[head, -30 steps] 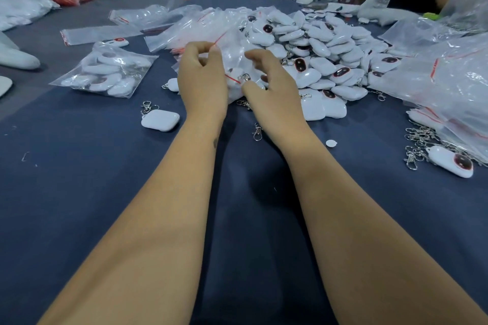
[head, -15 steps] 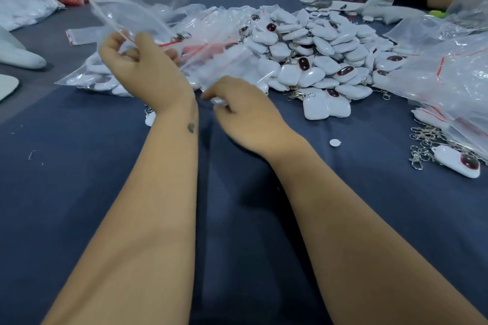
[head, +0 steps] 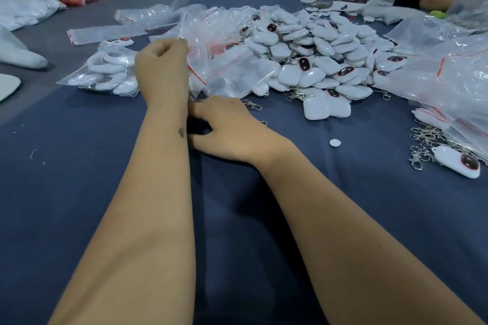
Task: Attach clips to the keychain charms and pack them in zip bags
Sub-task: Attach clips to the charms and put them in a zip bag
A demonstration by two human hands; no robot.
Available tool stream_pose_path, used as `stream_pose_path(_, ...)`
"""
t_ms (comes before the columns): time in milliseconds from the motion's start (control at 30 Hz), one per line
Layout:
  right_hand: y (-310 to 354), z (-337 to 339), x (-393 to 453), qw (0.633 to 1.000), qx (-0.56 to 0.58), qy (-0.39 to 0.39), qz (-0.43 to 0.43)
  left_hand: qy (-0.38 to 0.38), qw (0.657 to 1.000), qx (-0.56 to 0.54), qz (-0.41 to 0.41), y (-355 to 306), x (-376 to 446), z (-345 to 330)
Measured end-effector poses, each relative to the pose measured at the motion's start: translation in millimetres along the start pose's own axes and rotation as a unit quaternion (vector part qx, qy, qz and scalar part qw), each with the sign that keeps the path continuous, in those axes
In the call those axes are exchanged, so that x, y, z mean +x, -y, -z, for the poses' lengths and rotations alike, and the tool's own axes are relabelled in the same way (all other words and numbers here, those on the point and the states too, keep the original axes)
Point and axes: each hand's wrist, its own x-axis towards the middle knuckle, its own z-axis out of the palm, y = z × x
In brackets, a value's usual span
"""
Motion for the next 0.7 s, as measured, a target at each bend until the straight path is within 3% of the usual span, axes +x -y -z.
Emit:
stream_pose_path(167, 7, 2, -1, 0.999, 0.011, -0.033, -0.021, 0.027, 0.982, -0.164, 0.092, -7, 1, -1)
stream_pose_path(333, 1, -4, 3, 0.993, -0.095, 0.004, -0.065, 0.047, 0.988, -0.106, 0.098, -7, 0, -7)
stream_pose_path(433, 5, -1, 4, 0.995, -0.07, -0.005, -0.076, 0.053, 0.99, -0.101, 0.084, -2, -5, -11)
stream_pose_path(567, 0, 9, -2, 0.99, 0.09, -0.056, -0.089, -0.037, 0.993, -0.112, -0.019, 3, -3, -11)
stream_pose_path(700, -10, 19, -8, 0.941, 0.26, -0.163, -0.143, -0.172, 0.969, -0.155, -0.081, -2, 0, -7)
